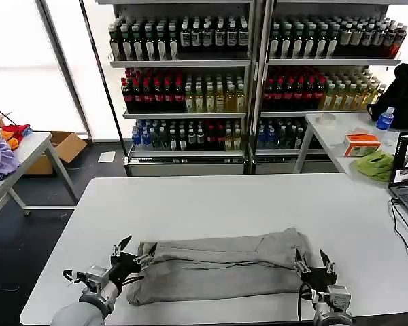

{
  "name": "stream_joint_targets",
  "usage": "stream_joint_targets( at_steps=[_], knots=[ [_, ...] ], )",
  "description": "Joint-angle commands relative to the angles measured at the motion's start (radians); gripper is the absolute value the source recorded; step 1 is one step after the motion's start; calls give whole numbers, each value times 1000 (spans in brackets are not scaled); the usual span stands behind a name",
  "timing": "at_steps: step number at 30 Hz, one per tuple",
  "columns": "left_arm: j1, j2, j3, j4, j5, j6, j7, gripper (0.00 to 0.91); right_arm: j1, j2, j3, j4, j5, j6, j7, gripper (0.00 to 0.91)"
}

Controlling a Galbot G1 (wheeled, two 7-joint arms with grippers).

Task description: Fold and organize the clothes.

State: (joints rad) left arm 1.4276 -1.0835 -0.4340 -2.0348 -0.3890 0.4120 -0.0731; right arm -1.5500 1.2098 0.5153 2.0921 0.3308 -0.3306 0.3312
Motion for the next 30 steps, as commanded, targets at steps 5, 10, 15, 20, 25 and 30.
stream_joint_targets(
  at_steps=[5, 10, 15, 20, 25, 30],
  knots=[
    [51, -129, -44, 2, -30, 19, -32, 907, 11, -12, 24, 100, 27, -1, 5, 907],
    [56, -155, -34, 4, -27, 22, -32, 907, 15, -21, 25, 102, 34, -1, 6, 907],
    [57, -170, -30, 25, -18, 21, -31, 907, 17, -24, 19, 102, 37, -1, 6, 907],
    [60, -182, -29, 54, -5, 17, -23, 907, 22, -25, 12, 100, 38, -2, 6, 907],
    [65, -185, -31, 69, 1, 13, -16, 393, 29, -24, 9, 98, 43, -4, 6, 907],
    [76, -184, -32, 73, 3, 5, -2, 10, 33, -23, 10, 94, 48, -4, 6, 907]
  ],
)
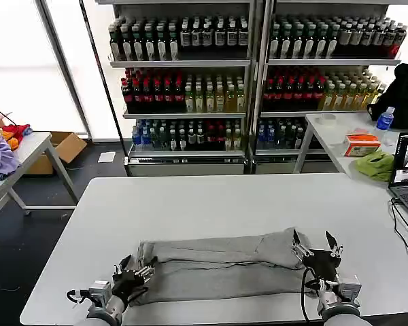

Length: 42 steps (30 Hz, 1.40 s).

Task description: Fold and organize the clothes.

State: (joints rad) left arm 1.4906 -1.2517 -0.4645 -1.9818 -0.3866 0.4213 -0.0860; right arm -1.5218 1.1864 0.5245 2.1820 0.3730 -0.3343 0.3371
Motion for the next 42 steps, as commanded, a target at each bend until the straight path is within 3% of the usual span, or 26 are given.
stream_joint_targets(
  at_steps=[1, 16, 20, 27, 32, 36, 38, 42],
  knots=[
    [15, -16, -1, 18, 2, -8, 12, 10, 7, 1, 2, 4, 7, -1, 1, 907],
    [38, -24, -8, -18, 33, -41, 48, 0, 15, 1, 6, 2, 13, -4, 3, 907],
    [36, -4, -64, -39, 15, -34, 47, 0, 18, -2, 0, -4, 13, -4, 4, 907],
    [35, 171, -262, -49, -102, -19, 51, 0, 47, -5, -17, -14, 19, -14, 9, 907],
    [24, 350, -449, 54, -179, -19, 68, 0, 66, -5, -38, -15, 20, -21, 11, 907],
    [-5, 441, -541, 161, -194, -28, 82, 0, 81, -9, -32, -11, 32, -25, 15, 907],
    [-25, 479, -577, 205, -195, -28, 84, 0, 86, -8, -27, -10, 36, -27, 16, 907],
    [-31, 480, -588, 194, -186, -21, 85, 0, 84, -3, -26, -9, 37, -28, 18, 907]
  ],
)
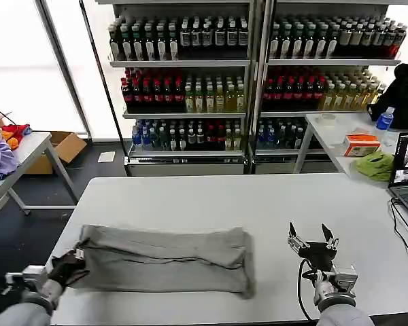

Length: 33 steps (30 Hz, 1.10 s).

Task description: Fold and organize the clothes.

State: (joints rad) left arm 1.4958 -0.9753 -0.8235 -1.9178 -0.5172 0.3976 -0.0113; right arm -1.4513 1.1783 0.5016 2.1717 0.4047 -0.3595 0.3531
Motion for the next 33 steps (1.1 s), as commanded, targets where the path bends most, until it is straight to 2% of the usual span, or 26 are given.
stream_joint_targets(
  at_steps=[1, 4, 7, 15, 20, 26, 33],
  knots=[
    [-34, 194, -225, 106, -44, 7, 11, 0, 12, 7, -3, 2, 5, -3, 2, 907],
    [-17, 153, -184, 28, 15, 9, 12, 0, 9, 11, 1, 5, 4, -3, 3, 907],
    [-1, 112, -130, -56, -24, 43, 0, 0, -1, 14, 11, 13, 4, -4, 5, 907],
    [20, -2, 229, -212, 64, 76, -46, 0, -53, 37, 37, 39, -10, 5, 4, 907],
    [-23, -48, 402, -261, -9, 136, -107, 0, -89, 58, 48, 68, -31, 6, 4, 907],
    [-72, -46, 526, -257, -12, 157, -124, 0, -124, 79, 57, 97, -56, 6, 6, 907],
    [-157, -41, 601, -219, -49, 173, -138, 0, -154, 111, 56, 112, -91, 6, 7, 907]
  ],
)
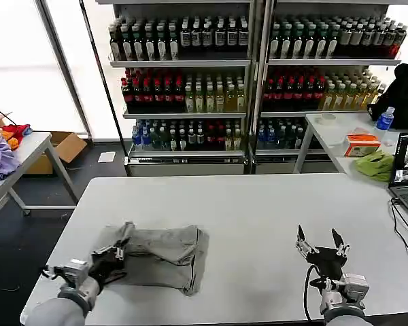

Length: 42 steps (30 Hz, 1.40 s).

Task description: Fold and organize the clothes.

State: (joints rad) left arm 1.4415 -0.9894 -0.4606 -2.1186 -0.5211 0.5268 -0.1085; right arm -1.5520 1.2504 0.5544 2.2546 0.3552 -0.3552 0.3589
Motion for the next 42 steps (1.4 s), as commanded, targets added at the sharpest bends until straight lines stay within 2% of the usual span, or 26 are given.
stream_joint_targets(
  at_steps=[1, 11, 19, 32, 33, 34, 35, 37, 42],
  knots=[
    [-119, -27, 247, -18, -57, 49, -47, 0, -57, 43, 2, 29, -47, 2, 1, 907],
    [-287, -25, 330, 26, -117, 51, -69, 0, -77, 75, -1, 35, -83, 3, 2, 907],
    [-352, -50, 369, 87, -121, 51, -65, 0, -90, 88, 3, 32, -93, 6, 3, 907],
    [-342, -71, 400, 152, -73, 50, -21, 0, -87, 87, 8, 22, -89, 12, 0, 907],
    [-340, -77, 399, 157, -68, 49, -17, 292, -86, 87, 8, 20, -89, 12, -1, 907],
    [-340, -82, 398, 159, -64, 47, -9, 816, -86, 87, 7, 17, -89, 13, -1, 907],
    [-339, -89, 398, 163, -65, 39, -3, 907, -86, 86, 7, 16, -89, 14, 0, 907],
    [-337, -99, 401, 161, -87, 15, 7, 907, -84, 84, 6, 14, -89, 14, 0, 907],
    [-297, -141, 406, 94, -288, -3, -4, 907, -63, 72, 7, 5, -82, 8, 9, 907]
  ],
)
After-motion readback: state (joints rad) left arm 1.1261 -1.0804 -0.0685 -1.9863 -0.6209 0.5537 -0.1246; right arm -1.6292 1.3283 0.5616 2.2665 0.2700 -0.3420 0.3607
